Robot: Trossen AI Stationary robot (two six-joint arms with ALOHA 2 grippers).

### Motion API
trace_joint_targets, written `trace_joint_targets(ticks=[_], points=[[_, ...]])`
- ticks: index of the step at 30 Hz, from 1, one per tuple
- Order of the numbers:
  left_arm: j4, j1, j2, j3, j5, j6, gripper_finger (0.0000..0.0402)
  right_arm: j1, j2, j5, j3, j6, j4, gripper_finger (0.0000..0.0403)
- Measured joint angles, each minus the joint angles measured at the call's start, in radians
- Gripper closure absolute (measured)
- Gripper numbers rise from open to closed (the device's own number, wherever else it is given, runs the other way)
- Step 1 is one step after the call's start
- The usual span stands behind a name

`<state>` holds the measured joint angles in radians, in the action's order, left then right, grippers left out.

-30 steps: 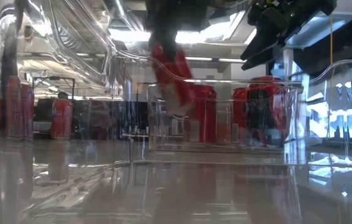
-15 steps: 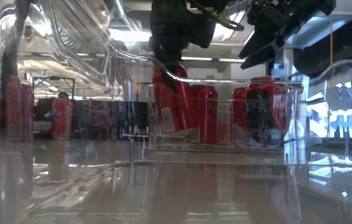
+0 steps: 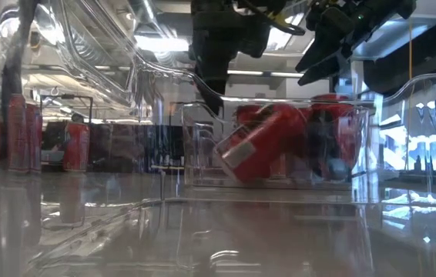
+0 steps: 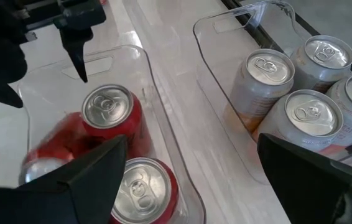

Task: Sort soda cans
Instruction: Put the red black soda can into the middle transparent bin

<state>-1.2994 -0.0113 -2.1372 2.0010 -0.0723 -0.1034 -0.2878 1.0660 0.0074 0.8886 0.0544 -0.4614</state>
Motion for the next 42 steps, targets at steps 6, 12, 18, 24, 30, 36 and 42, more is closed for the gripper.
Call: trace_joint_targets(ticks=[6, 12, 18, 24, 30, 36, 42], points=[[-0.008, -0.004, 0.008, 0.014, 0.000, -0.010, 0.0030, 0.000, 0.000, 0.000, 0.000, 0.001, 0.000, 0.0043], [-0.003, -0.010, 0.036, 0.043, -0.001, -0.016, 0.0030, 0.000, 0.000, 0.000, 0.000, 0.001, -0.001, 0.0043], [0.079, -0.013, 0.050, 0.040, -0.029, -0.017, 0.0029, 0.000, 0.000, 0.000, 0.000, -0.004, 0.000, 0.0043], [0.169, -0.023, 0.050, 0.001, -0.030, 0.001, 0.0029, 0.000, 0.000, -0.002, 0.000, -0.005, -0.001, 0.0043], [0.178, -0.033, 0.049, -0.001, -0.048, -0.002, 0.0029, 0.001, 0.000, -0.052, 0.000, -0.008, -0.005, 0.0043], [0.180, -0.035, 0.049, -0.001, -0.104, 0.012, 0.0029, 0.000, 0.000, -0.067, 0.000, -0.009, -0.006, 0.0043], [0.163, -0.040, 0.049, -0.002, -0.116, 0.052, 0.0029, 0.000, 0.000, -0.117, 0.000, -0.010, -0.006, 0.0043]])
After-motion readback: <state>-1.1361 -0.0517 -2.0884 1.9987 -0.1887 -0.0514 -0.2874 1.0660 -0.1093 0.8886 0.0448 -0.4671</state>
